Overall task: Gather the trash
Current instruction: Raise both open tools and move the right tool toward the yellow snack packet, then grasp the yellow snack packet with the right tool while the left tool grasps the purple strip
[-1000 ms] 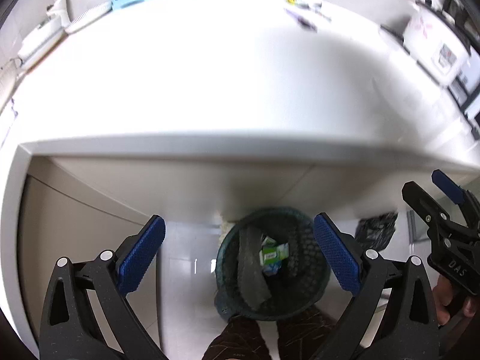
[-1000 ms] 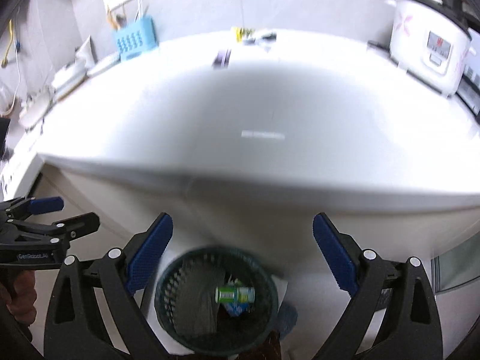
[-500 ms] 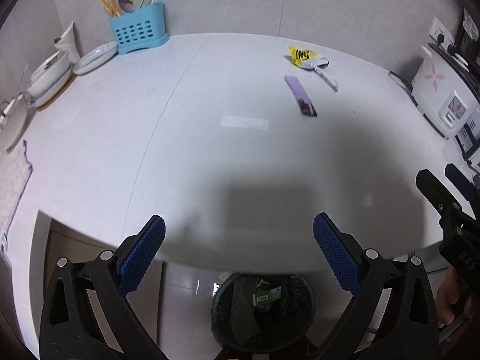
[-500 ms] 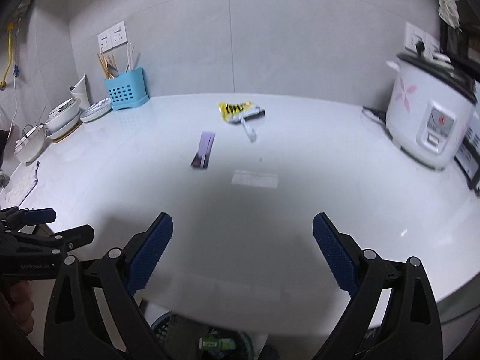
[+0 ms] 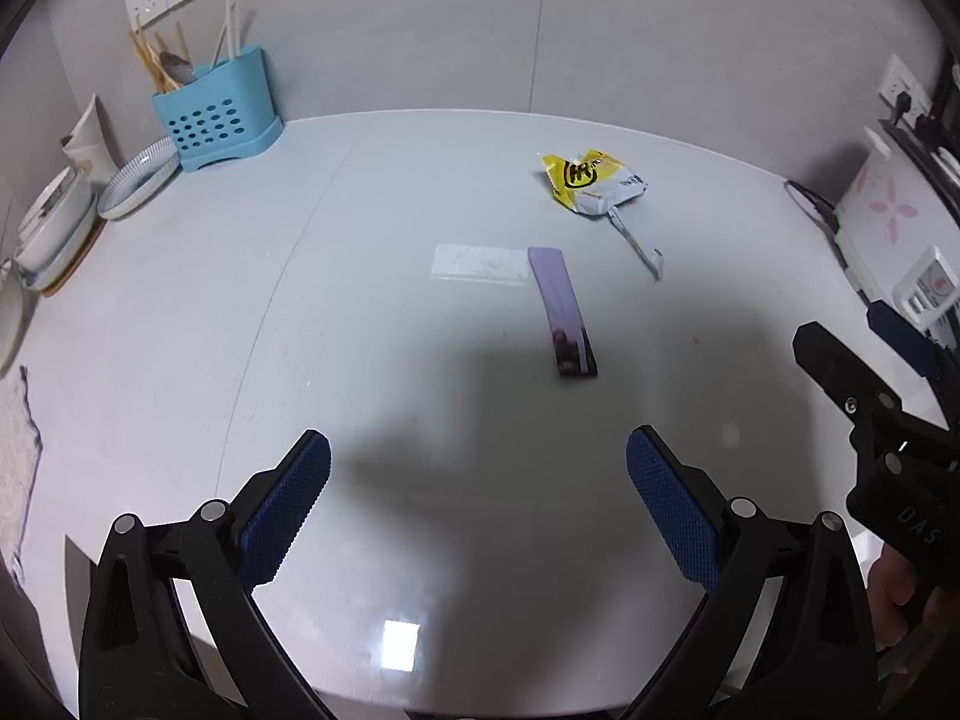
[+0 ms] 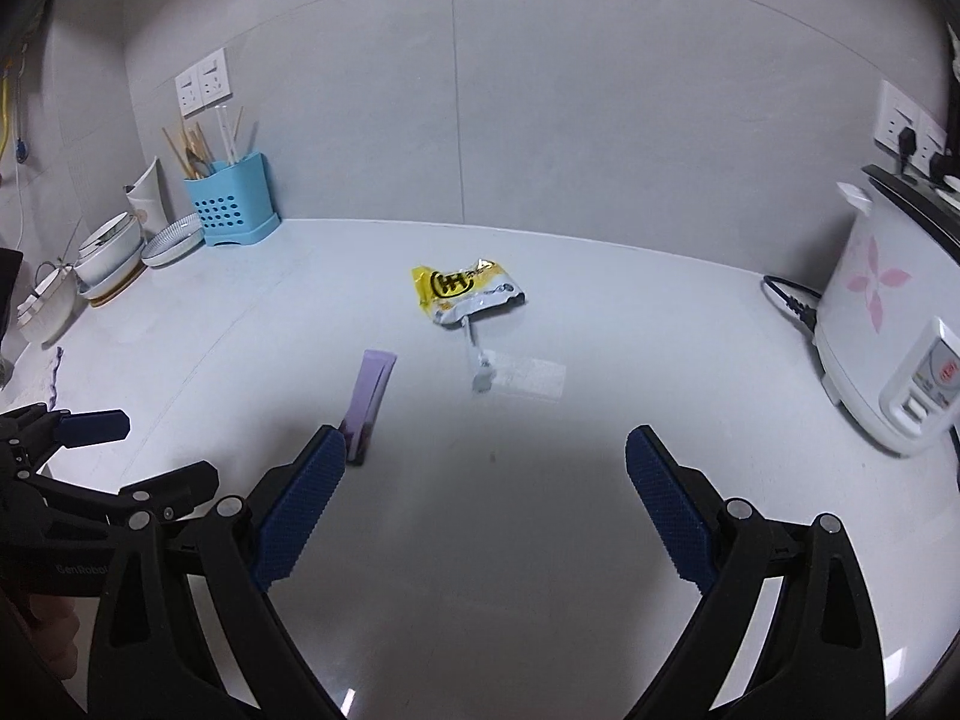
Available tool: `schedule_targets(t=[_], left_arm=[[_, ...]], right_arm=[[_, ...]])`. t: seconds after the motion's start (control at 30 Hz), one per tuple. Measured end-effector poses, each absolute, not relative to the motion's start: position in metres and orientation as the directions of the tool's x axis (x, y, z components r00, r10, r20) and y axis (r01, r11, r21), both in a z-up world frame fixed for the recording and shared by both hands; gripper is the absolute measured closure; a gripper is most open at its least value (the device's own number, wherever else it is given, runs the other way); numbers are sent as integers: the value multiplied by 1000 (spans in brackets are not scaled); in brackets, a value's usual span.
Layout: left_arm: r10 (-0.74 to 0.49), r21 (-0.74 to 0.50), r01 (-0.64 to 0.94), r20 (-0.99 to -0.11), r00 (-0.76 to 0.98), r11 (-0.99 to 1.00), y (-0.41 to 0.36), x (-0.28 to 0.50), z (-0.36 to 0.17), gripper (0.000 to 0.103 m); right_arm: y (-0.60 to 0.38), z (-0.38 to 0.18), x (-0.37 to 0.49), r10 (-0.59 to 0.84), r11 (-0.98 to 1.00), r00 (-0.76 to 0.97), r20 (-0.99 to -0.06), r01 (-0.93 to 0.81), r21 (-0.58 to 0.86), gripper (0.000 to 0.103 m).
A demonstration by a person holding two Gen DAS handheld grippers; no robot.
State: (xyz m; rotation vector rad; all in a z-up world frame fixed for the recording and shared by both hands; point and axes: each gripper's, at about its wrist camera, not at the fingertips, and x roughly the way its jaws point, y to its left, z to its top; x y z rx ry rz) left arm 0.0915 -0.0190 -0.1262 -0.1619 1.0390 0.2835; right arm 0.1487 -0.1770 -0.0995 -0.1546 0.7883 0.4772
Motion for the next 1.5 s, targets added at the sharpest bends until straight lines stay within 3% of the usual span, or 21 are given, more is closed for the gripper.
schedule_targets(t=[0.2, 0.73, 0.83, 0.93, 1.03, 1.1, 1.4, 1.5], left_arm=[[198, 57, -321, -883, 426, 945, -22, 144, -145, 6], [177, 52, -361, -929, 325, 931, -19, 220, -190, 10], [182, 62, -368, -936, 301, 928, -18, 223, -196, 18], [164, 47, -377, -945, 284, 925, -17, 224, -198, 33], [139, 26, -363, -947, 288, 931, -21, 224, -196, 56], [136, 26, -358, -949, 285, 933, -21, 224, -195, 85], [124, -5, -389, -945, 304, 921, -3, 222, -195, 91], [129, -1, -389, -943, 306, 921, -1, 221, -195, 91]], right_arm=[[-156, -105, 210, 355, 862, 572, -740, -506, 23, 12], [-61, -153, 353, 327, 826, 401, -856, -561, 53, 12], [-51, -163, 361, 317, 821, 382, -868, -568, 50, 12], [-44, -173, 368, 309, 820, 355, -883, -569, 59, 12], [-35, -185, 372, 285, 818, 331, -899, -574, 48, 12], [-32, -191, 375, 271, 821, 321, -907, -570, 44, 16], [-38, -197, 378, 294, 824, 257, -921, -557, 107, 44], [-36, -194, 374, 307, 812, 253, -918, -573, 113, 70]])
